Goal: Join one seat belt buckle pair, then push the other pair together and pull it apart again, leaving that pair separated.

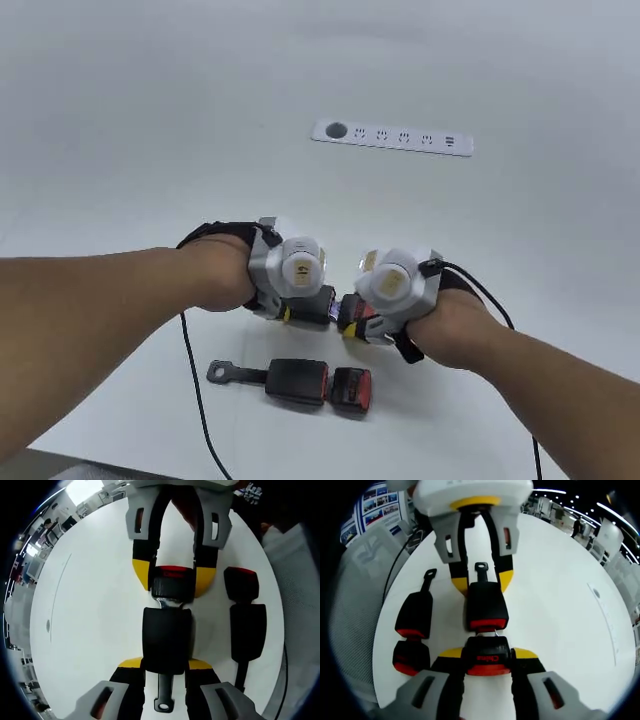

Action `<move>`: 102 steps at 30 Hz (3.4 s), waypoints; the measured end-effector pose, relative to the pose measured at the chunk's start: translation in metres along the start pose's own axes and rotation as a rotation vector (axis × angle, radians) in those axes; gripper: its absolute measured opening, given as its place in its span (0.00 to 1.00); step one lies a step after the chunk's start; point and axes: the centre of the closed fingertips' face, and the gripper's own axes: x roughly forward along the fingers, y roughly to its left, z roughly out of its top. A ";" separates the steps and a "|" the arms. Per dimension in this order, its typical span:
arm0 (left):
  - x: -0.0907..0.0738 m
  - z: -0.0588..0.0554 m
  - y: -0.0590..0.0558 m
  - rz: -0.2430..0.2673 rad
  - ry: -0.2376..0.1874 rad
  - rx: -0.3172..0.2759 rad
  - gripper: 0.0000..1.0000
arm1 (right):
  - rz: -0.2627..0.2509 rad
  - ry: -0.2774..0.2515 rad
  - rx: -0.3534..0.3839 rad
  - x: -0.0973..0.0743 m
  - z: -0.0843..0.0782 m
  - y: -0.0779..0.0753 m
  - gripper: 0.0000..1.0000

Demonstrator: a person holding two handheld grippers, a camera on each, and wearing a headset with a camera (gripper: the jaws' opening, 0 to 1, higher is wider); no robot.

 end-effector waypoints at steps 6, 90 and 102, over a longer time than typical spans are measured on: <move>0.000 0.000 0.000 0.000 0.003 -0.004 0.30 | 0.005 0.009 0.017 -0.001 -0.002 0.000 0.36; -0.121 -0.074 -0.099 0.346 -0.312 -0.514 0.86 | -0.414 -0.026 0.367 -0.190 -0.142 0.079 0.83; -0.138 -0.113 -0.141 0.366 -0.364 -0.700 1.00 | -0.445 -0.058 0.401 -0.200 -0.139 0.099 0.95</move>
